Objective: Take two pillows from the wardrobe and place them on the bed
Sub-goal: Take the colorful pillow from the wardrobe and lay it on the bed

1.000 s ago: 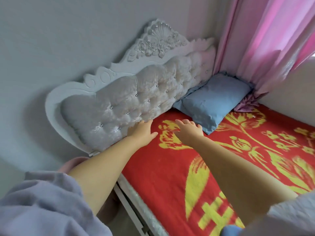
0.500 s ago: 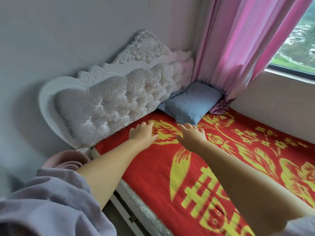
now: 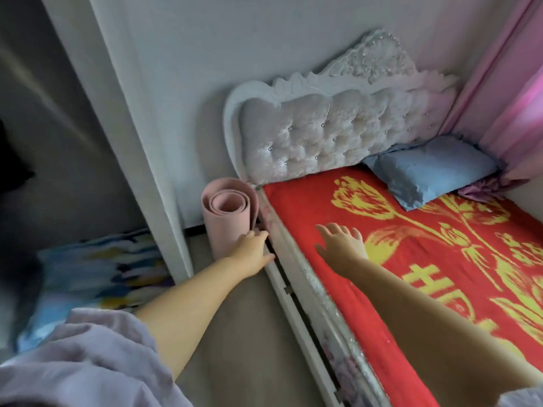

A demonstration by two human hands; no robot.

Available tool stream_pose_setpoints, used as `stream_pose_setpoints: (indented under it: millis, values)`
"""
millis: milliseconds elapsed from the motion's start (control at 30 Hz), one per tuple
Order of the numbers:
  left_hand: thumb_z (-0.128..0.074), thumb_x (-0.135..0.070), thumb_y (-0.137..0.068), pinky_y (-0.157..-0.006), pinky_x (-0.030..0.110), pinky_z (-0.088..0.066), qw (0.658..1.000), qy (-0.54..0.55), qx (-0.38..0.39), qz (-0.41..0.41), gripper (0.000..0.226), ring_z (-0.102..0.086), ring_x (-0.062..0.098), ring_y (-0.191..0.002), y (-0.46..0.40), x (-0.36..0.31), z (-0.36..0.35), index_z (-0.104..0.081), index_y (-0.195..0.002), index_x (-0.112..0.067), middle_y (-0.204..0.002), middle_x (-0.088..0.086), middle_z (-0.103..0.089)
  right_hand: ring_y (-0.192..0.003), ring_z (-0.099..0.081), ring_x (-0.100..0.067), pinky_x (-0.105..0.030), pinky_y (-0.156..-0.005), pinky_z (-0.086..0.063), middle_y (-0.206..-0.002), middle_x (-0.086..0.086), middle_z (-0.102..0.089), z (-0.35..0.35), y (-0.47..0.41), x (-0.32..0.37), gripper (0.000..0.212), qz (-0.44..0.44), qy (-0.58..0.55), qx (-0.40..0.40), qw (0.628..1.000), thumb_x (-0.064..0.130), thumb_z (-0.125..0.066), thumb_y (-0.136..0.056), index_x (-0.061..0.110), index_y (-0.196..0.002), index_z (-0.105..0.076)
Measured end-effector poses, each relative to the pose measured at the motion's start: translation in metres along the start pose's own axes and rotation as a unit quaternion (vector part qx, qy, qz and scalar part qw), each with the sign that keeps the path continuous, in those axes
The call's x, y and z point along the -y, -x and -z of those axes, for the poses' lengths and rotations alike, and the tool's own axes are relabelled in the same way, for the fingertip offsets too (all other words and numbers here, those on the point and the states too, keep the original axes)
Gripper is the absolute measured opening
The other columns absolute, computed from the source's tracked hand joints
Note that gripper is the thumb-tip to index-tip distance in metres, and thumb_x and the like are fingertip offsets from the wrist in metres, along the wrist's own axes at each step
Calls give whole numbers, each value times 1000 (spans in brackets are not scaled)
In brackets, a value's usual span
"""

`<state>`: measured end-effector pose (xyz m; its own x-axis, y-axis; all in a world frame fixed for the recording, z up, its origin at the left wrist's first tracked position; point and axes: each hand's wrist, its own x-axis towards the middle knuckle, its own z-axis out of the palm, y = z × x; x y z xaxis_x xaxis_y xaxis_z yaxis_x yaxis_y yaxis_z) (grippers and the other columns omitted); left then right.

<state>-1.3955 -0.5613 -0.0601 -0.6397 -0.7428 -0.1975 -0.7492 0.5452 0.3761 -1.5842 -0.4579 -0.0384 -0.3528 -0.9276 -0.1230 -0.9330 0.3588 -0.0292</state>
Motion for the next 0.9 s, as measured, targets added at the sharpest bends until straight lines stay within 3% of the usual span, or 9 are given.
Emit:
stream_pose_setpoints:
  millis: [133,233,400,533,800,900]
  values:
    - [-50,-46,-90,-90,40,-43,998,-19,-6,54,60,-46,30,-123,62,91,19,-29,-141,-22,-142,10,-41,-133,-38,-28,-49,-111,-29,-146,-4,-40,-16,9,96,50,47,19,47,998,42,-39,-97,24,-143,-34]
    - [-49,-48,-90,-85,41,-44,997,-53,21,59,59,-48,30,-119,111,169,32,-29,-140,-24,-139,8,-43,-128,-42,-28,-45,-99,-40,-139,-7,-45,-26,4,176,46,61,24,121,990,43,-41,-95,25,-138,-40]
    - [-51,-48,-89,-94,43,-45,988,-67,36,137,61,-45,32,-124,188,315,67,-29,-141,-25,-143,9,-38,-128,-45,-31,-42,-103,-40,-142,-11,-45,-52,-13,326,51,101,15,188,977,47,-41,-95,22,-140,-40]
    - [-53,-47,-89,-94,40,-42,973,-75,38,214,61,-45,32,-126,228,407,97,-30,-141,-24,-144,11,-38,-122,-49,-31,-40,-93,-44,-134,-11,-50,-73,-14,432,48,156,-8,196,968,48,-41,-93,21,-134,-43]
    - [-56,-38,-90,-103,41,-39,973,-35,65,220,63,-41,35,-129,177,505,97,-29,-143,-17,-145,19,-36,-126,-45,-31,-42,-95,-44,-139,-10,-46,-96,-107,522,58,182,-1,197,963,50,-43,-93,23,-143,-32]
    - [-55,-42,-89,-100,43,-42,974,-42,62,214,63,-43,34,-127,130,549,93,-31,-142,-18,-139,16,-43,-126,-46,-31,-40,-95,-44,-142,-10,-45,-118,-167,545,60,189,7,211,959,51,-44,-92,26,-145,-29]
